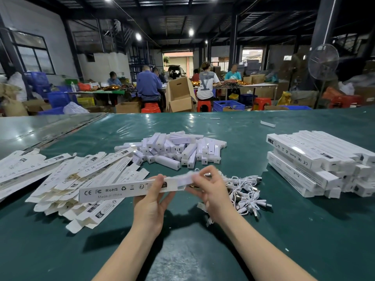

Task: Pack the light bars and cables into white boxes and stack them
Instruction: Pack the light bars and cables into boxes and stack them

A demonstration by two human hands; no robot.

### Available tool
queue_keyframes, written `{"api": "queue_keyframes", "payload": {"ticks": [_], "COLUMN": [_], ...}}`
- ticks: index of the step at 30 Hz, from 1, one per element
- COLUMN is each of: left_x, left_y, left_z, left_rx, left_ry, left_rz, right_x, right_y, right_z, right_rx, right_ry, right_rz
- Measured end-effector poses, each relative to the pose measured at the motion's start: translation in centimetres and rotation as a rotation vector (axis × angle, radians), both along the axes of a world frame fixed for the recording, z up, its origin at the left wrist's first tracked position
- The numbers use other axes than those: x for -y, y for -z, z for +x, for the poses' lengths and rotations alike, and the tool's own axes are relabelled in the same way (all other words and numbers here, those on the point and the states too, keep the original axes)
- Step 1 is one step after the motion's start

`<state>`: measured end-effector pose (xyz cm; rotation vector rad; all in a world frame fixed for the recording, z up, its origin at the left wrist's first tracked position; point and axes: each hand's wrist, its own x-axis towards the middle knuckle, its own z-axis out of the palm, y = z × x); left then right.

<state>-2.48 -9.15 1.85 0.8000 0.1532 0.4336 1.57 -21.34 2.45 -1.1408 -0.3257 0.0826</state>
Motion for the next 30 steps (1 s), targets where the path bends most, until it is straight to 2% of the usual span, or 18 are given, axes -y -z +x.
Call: {"api": "queue_keyframes", "payload": {"ticks": [2,3,5,7,11,15,18,22,30], "left_x": [0.3,0.4,0.4,0.1,-0.5,-1.7,-2.3,-2.4,-2.1], "left_y": [-0.1,-0.1,-0.2,-0.2,-0.4,-0.9,-1.0,-1.1,-1.0], "left_z": [-0.1,-0.1,-0.1,-0.1,0.0,0.2,0.2,0.1,0.0], "left_rx": [0.018,0.014,-0.017,-0.048,-0.128,-0.235,-0.226,-0.199,-0.199], "left_ry": [-0.009,0.003,0.033,0.066,0.181,0.065,0.021,0.017,0.102], "left_rz": [0.020,0.002,-0.032,0.005,-0.010,-0.233,-0.314,-0.290,-0.196], "right_x": [-0.9,-1.4,-1.8,-1.8,-1.5,-0.6,-0.4,-0.7,-0.5], "right_y": [-0.1,-0.1,0.1,0.1,-0.2,-0.3,-0.1,0.2,0.4], "right_z": [-1.0,-1.4,-1.7,-1.9,-1.6,-0.7,-0.4,-0.6,-0.4], "right_rx": [0.213,0.282,0.318,0.335,0.325,0.228,0.193,0.223,0.232], "right_ry": [-0.082,-0.157,-0.264,-0.235,-0.010,0.127,0.163,0.179,0.266], "right_rz": [-0.332,-0.424,-0.494,-0.546,-0.398,-0.287,-0.280,-0.371,-0.359]}}
